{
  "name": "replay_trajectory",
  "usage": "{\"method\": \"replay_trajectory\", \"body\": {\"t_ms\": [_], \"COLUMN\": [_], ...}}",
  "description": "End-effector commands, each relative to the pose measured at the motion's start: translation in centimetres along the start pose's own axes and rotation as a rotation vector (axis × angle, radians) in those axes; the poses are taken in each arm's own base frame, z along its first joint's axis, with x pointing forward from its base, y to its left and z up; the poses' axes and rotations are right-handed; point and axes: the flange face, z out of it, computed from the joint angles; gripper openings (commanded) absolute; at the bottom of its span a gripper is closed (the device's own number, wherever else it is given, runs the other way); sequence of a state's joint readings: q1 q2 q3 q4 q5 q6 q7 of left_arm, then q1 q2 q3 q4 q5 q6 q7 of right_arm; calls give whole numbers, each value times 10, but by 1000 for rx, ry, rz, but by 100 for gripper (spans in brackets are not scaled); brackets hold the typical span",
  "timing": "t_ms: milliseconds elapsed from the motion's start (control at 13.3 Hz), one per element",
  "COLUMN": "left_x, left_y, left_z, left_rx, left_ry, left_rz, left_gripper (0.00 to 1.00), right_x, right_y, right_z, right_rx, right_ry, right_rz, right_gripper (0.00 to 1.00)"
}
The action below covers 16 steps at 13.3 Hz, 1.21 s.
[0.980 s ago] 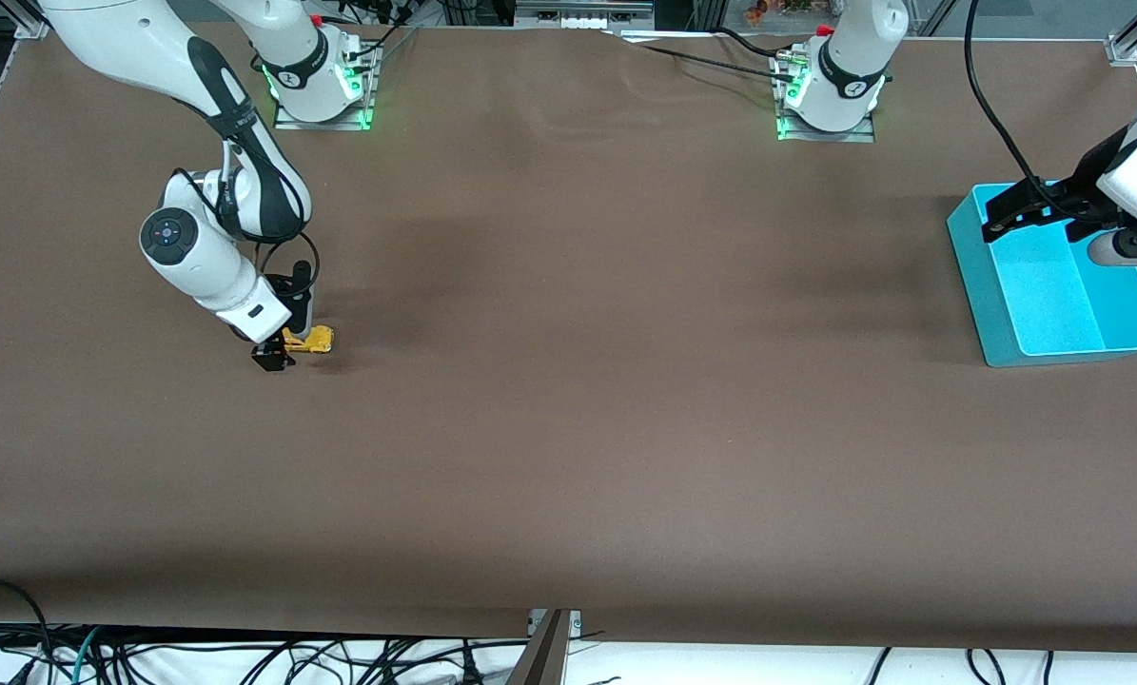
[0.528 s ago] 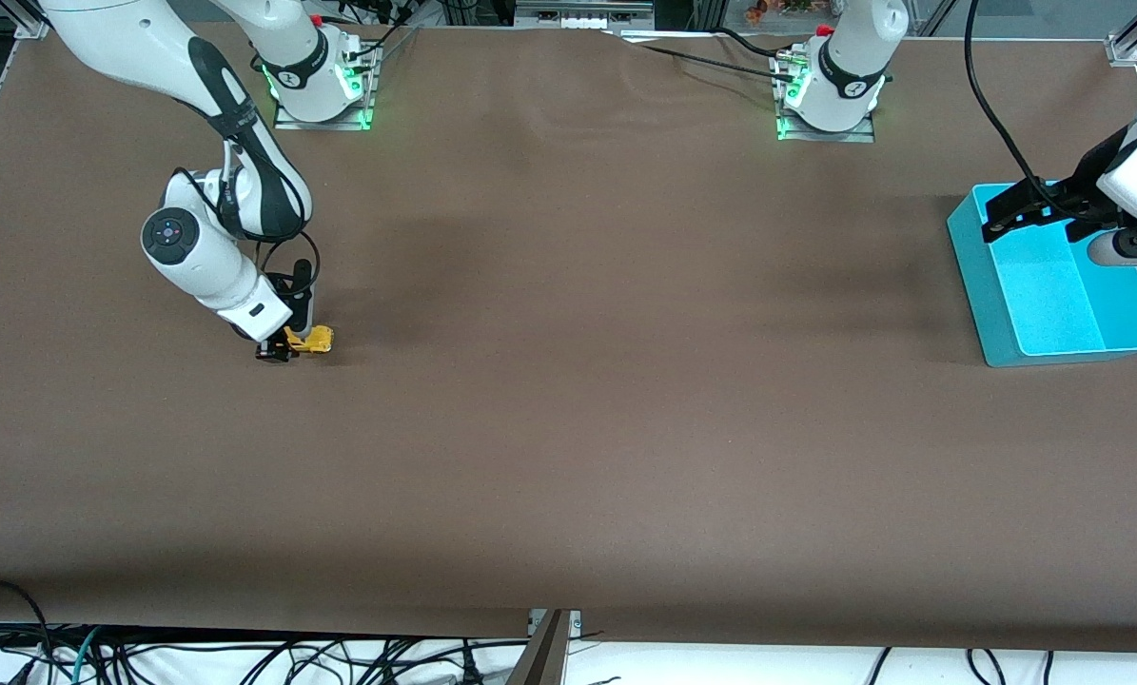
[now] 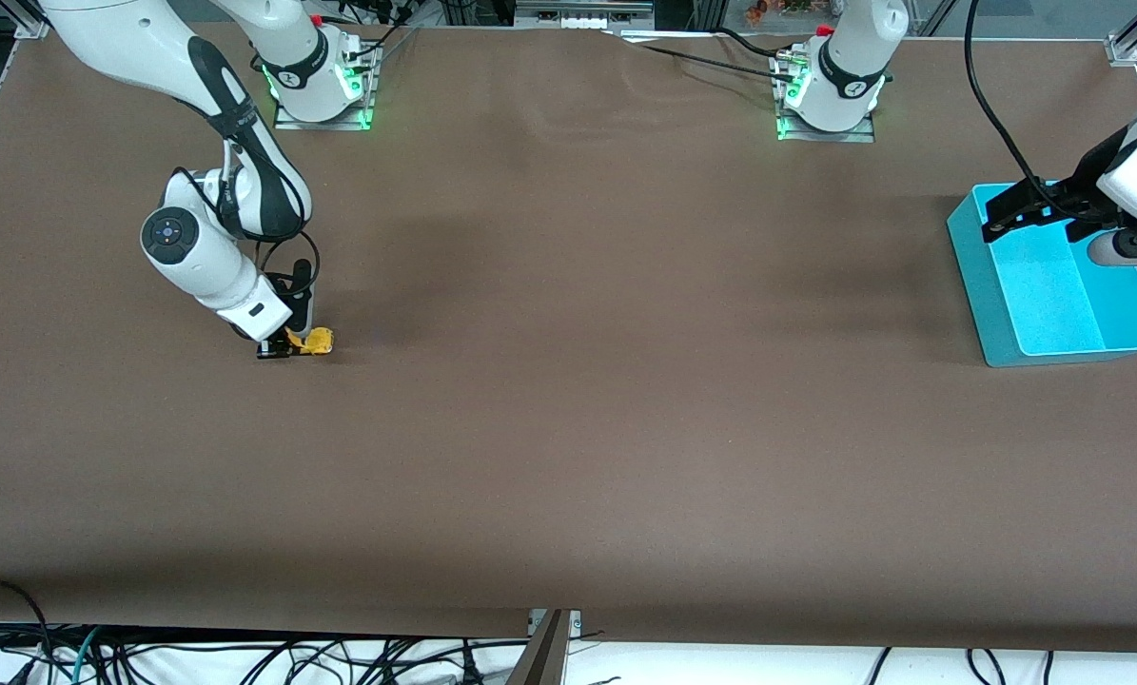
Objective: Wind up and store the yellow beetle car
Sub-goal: 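Pull the car backward along the table with the right gripper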
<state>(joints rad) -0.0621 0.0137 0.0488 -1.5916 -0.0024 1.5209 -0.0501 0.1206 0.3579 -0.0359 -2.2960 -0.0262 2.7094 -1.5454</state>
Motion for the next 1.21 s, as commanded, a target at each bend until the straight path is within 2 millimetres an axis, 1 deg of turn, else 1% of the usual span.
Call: {"method": "replay_trajectory", "body": {"t_ms": [0,75,151,226,377,679,829,905,1056,1131], "left_x": [-6,-6,-6,-6,-6,-6,-6,-6,-6,-6], "left_y": [-2,-2,-2,-2,-2,-2,-2,-2,-2,-2], "left_z": [-3,-2,-3,-3,-3,-2,-3,-3,-2,-3], "left_rx": [16,16,16,16,16,16,16,16,16,16], "left_ry": [11,10,11,11,11,10,11,11,10,11], "left_rz": [21,21,21,21,21,21,21,21,21,21], "left_gripper": [100,100,100,100,100,100,100,100,100,100], "right_x": [-17,-24,-37,-55,-85,-135,-153,-155,-156,-154], "right_y": [-12,-14,-15,-17,-20,-25,-27,-27,-25,-25], "right_z": [21,27,32,38,42,44,45,47,45,45], "right_rx": [30,40,40,32,22,9,0,3,-2,-2], "right_ry": [-3,-3,-3,-5,-9,-16,-20,-19,-21,-20], "right_rz": [12,2,3,4,1,5,2,0,2,-1], "right_gripper": [14,14,14,15,15,17,17,18,18,20]}}
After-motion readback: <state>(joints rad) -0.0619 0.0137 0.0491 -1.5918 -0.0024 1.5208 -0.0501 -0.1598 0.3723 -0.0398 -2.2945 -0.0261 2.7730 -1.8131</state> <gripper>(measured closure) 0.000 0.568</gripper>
